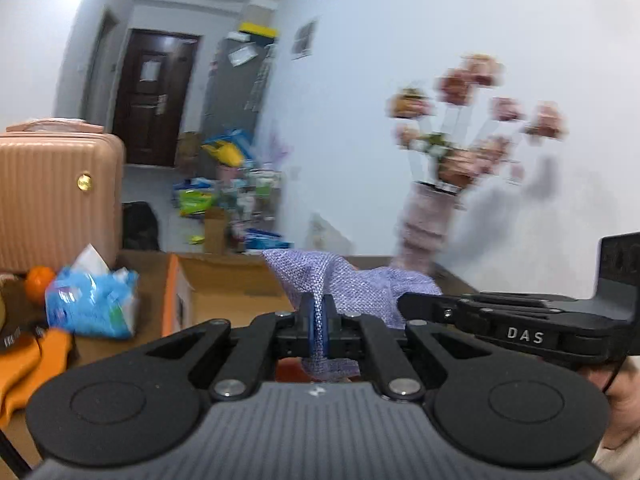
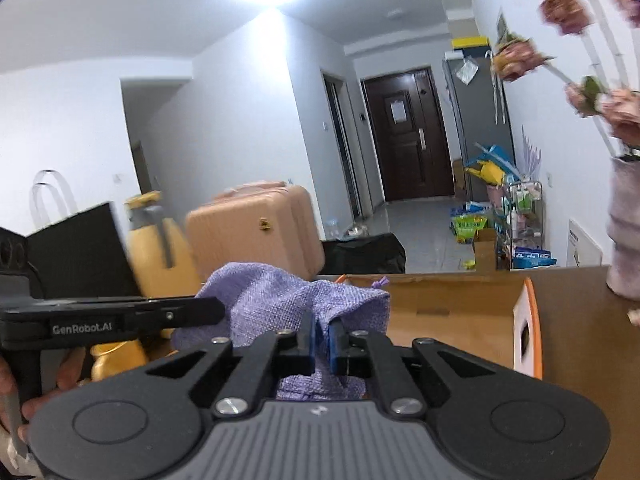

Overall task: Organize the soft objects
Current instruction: 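Carry the purple pouch into the cardboard box with both tools and open them, then withdraw both tools from the box back over the table, then grasp the pink-and-beige sponge with both tools, then carry the pink-and-beige sponge with both tools over the cardboard box, then lower the sponge into the box and open both tools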

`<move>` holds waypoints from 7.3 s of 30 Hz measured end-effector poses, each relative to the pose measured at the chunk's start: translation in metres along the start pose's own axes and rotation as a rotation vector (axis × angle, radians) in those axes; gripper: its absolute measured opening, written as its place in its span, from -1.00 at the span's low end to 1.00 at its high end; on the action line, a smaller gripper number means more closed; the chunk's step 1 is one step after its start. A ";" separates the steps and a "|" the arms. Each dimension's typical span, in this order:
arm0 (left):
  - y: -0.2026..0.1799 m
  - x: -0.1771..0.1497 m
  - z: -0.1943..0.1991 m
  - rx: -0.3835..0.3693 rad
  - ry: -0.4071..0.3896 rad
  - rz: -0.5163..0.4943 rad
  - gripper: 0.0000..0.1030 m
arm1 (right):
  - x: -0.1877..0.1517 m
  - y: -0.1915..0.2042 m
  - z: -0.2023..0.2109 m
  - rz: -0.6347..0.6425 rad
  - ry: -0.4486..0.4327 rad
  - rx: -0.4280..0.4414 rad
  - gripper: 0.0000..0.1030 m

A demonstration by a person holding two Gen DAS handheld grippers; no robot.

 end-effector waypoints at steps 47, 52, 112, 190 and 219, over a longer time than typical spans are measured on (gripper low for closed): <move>0.043 0.000 0.108 0.385 -0.176 -0.073 0.96 | 0.028 -0.028 0.104 0.011 -0.113 -0.308 0.73; 0.030 -0.062 0.163 0.411 -0.202 -0.078 0.96 | -0.032 0.023 0.145 0.061 -0.151 -0.280 0.74; 0.040 -0.134 0.075 0.258 0.029 0.003 0.44 | -0.145 0.073 0.039 -0.035 -0.033 -0.143 0.59; 0.055 -0.026 -0.144 0.144 0.252 0.090 -0.50 | -0.028 -0.083 -0.154 -0.366 0.097 -0.111 -0.45; 0.058 -0.020 -0.009 0.308 -0.028 -0.049 0.92 | -0.006 -0.025 -0.033 -0.116 -0.023 -0.219 0.67</move>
Point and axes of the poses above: each gripper's, at about its wrist camera, not at the fingertips, and z roughly against the way its jaws point, y to its left, x to its top, the point moved 4 cm from there along -z, roughly the way its jaws point, and after that the axes turned 12 degrees about x, right-handed, at the moved point
